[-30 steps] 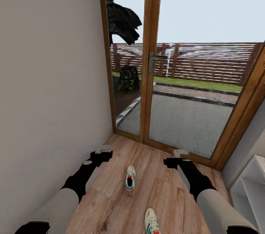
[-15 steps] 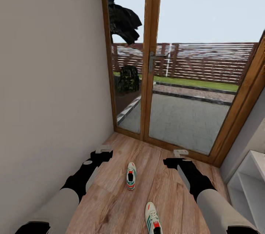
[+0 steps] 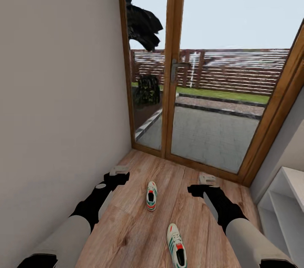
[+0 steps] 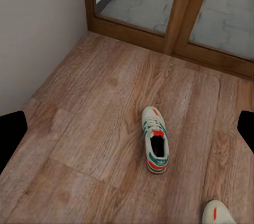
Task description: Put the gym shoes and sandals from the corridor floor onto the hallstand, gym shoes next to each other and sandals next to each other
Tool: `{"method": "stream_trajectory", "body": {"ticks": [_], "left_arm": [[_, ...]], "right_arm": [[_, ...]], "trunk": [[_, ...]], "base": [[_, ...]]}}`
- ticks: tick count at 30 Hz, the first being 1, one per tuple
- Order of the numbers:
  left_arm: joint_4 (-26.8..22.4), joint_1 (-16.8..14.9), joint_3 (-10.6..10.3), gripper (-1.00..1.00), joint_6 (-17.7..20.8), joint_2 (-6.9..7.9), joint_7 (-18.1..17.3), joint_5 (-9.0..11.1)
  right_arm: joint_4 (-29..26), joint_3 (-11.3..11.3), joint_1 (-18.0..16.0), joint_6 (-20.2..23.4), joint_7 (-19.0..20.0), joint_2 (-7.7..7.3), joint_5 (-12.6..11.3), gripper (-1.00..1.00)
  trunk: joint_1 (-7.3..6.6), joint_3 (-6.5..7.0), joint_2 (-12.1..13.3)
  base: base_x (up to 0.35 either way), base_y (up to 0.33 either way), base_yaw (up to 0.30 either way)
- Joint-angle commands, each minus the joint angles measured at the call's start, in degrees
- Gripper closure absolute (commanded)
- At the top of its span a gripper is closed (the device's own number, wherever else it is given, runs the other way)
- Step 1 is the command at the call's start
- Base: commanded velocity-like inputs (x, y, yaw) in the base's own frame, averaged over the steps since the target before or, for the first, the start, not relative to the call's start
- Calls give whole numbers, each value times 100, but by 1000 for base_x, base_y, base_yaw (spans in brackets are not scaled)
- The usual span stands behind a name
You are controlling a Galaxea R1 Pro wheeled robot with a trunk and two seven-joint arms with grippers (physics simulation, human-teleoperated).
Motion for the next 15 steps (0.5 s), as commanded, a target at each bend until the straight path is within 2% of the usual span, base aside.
{"method": "stream_trajectory", "body": {"ticks": [1, 10, 15], "left_arm": [[-12, -1, -5, -100, 34, 0, -1, -4], [-12, -1, -5, -100, 34, 0, -1, -4], [-12, -1, -5, -100, 34, 0, -1, -4]], "right_arm": [[3, -4, -2, 32, -11, 1, -5, -100], [51, -4, -3, 32, -10, 1, -6, -100], [58, -4, 2, 26, -10, 1, 2, -100]], "trunk": [[0, -6, -3], [0, -6, -3], [110, -105, -204]], "base": [[-7, 1, 0], [-2, 0, 0], [0, 0, 0]]}}
